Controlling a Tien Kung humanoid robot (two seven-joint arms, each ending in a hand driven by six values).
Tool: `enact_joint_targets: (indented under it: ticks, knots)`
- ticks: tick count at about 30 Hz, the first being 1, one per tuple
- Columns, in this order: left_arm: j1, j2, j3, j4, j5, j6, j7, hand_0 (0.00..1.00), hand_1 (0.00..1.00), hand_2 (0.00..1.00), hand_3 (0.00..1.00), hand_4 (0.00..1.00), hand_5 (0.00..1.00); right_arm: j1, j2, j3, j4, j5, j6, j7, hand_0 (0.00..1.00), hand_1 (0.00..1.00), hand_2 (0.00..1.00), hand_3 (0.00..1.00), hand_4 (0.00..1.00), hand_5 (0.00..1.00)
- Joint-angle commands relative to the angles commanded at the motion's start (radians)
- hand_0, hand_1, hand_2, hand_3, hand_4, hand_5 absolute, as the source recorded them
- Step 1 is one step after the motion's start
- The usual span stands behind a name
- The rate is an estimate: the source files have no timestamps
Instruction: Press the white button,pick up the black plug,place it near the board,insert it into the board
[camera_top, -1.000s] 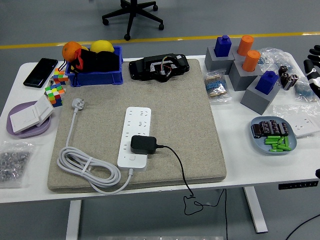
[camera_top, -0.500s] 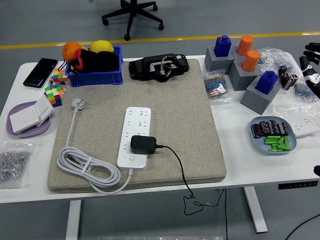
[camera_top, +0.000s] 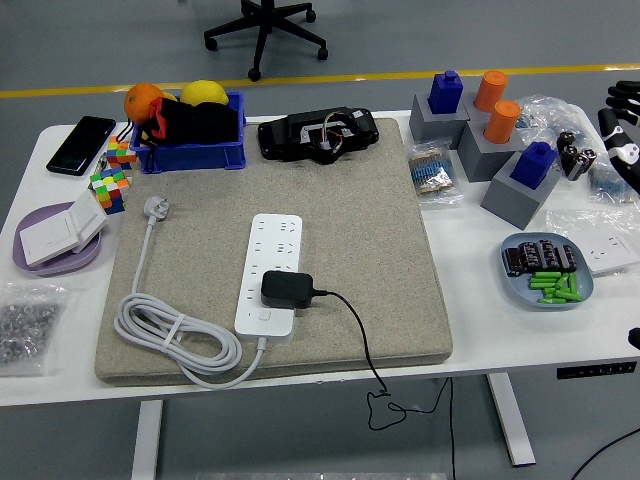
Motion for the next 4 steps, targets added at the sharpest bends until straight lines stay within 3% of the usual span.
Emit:
enact_joint_targets:
  ticks: [4]
  knots:
    - [0.005, 0.0, -0.002, 0.0, 0.005, 0.0, 0.0, 0.655, 0.655, 0.65, 0.651, 0.621, 0.012, -0.004, 0.001, 0.002, 0.002, 0.0, 0.0, 0.002, 0.694, 0.637, 0.65, 0.633, 0.791, 0.342]
